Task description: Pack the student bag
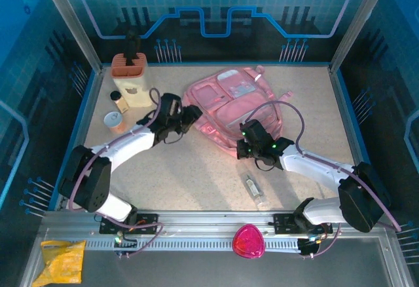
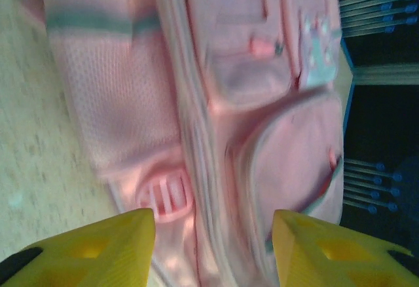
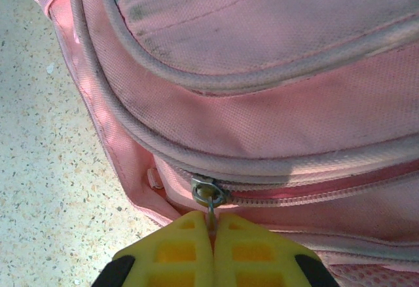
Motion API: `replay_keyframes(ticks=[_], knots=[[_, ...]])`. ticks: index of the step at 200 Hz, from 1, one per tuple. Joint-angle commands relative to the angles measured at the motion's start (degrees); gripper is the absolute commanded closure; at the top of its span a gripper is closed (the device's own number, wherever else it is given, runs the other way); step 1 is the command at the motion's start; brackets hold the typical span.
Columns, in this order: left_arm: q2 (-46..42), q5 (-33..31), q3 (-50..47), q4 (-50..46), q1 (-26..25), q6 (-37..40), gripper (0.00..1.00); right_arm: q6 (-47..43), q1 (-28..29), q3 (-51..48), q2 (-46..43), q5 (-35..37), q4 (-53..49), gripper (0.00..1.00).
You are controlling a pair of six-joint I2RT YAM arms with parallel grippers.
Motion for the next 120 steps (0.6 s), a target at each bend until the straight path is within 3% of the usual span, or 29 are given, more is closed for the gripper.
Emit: replay_keyframes(ticks=[1,44,77,120], knots=[[-0.96,-1.83,-3.7,7.05,-4.68,-8.77,0.45,0.38,-0.27,-0.88,-1.03,0.55,-0.1,1.0],[5.87,-4.86,-1.58,12.28,-12.87,-16.39,0.38,0.69,-0.14,-1.82,-1.13,-0.23,1.61,1.0],[10.4,-7.43,1.14,13.27,-15.43,-19.48,0.3,0.9,-0.11,-2.18,-0.72,-0.84,3.13,1.0],[13.93,-10.16,2.95,12.18,-17.0,-22.41,0.32,1.26,0.04,-2.37,-0.13,-1.39,4.43,1.0]])
